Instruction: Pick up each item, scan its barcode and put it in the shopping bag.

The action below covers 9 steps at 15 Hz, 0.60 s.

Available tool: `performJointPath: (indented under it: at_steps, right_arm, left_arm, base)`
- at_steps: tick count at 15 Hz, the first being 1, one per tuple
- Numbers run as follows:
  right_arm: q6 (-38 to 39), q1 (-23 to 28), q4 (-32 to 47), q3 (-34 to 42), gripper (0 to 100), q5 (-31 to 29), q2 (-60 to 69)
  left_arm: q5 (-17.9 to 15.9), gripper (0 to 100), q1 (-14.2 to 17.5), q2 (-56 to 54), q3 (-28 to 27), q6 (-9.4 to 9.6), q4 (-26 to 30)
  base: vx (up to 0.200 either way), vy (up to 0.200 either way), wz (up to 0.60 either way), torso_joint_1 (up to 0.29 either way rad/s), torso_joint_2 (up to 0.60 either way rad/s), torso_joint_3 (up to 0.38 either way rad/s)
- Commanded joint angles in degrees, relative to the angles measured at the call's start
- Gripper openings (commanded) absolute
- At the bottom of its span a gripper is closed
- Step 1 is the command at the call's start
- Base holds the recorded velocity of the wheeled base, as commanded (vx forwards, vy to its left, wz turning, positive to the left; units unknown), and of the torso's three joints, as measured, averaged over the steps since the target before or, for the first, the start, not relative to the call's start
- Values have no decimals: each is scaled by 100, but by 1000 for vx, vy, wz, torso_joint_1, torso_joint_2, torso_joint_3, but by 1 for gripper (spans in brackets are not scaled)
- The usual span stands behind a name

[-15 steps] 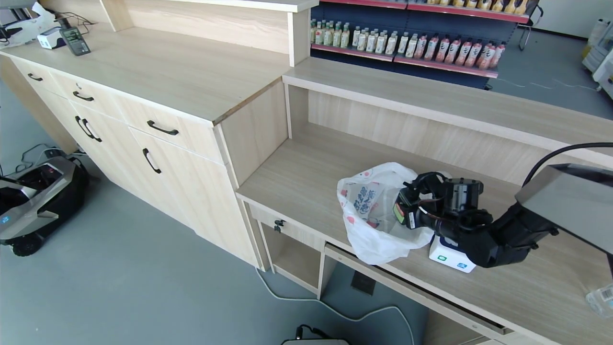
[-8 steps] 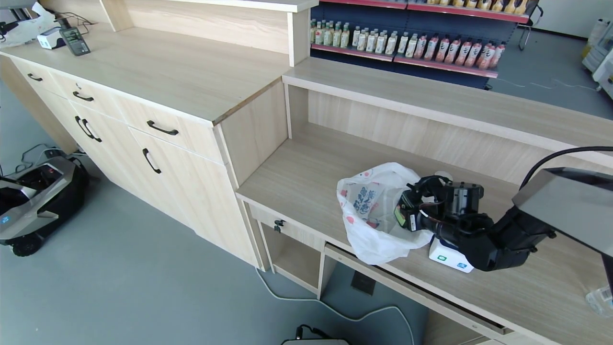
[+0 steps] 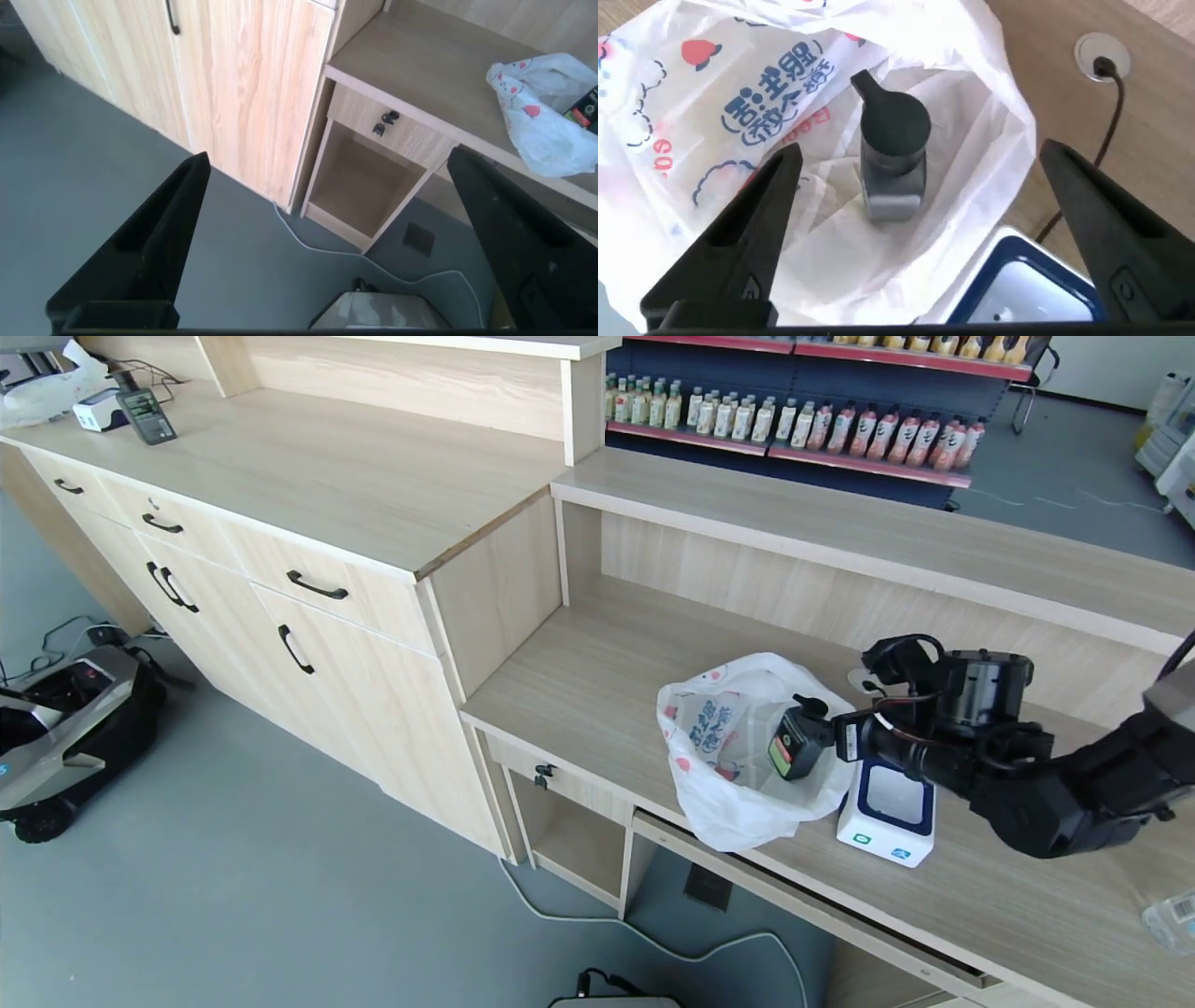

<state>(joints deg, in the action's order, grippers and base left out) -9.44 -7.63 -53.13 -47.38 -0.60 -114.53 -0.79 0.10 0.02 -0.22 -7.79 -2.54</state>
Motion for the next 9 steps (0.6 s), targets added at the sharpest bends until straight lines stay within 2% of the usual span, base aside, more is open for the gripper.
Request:
performJointPath:
  at_steps: [1, 2, 5, 8, 9]
  right_arm:
    - [-313, 543, 830, 1284, 100, -2, 2365]
    - [-1219, 1616, 1788, 1671, 100, 16, 3288]
    - [-1421, 2978, 2992, 1724, 100, -107, 4097]
    - [-1412, 3628, 3528, 1768, 100, -775, 4360]
    - [-1368, 3699, 3502, 1777, 100, -933, 4325]
  left_arm:
    - [0, 100, -1, -2, 4, -3, -1]
    - [0, 100, -1, -2, -4, -3, -1]
    - [0, 100, -1, -2, 4, -3, -1]
    - [0, 100, -1, -2, 4, -3, -1]
    - [0, 100, -1, -2, 4, -3, -1]
  base:
    - [0, 0, 0, 0, 0, 0]
    - [0, 0, -600, 2, 2, 7]
    - [0, 0, -600, 1, 2, 4]
    - [0, 0, -600, 7, -1, 5]
    - [0, 0, 0, 0, 0, 0]
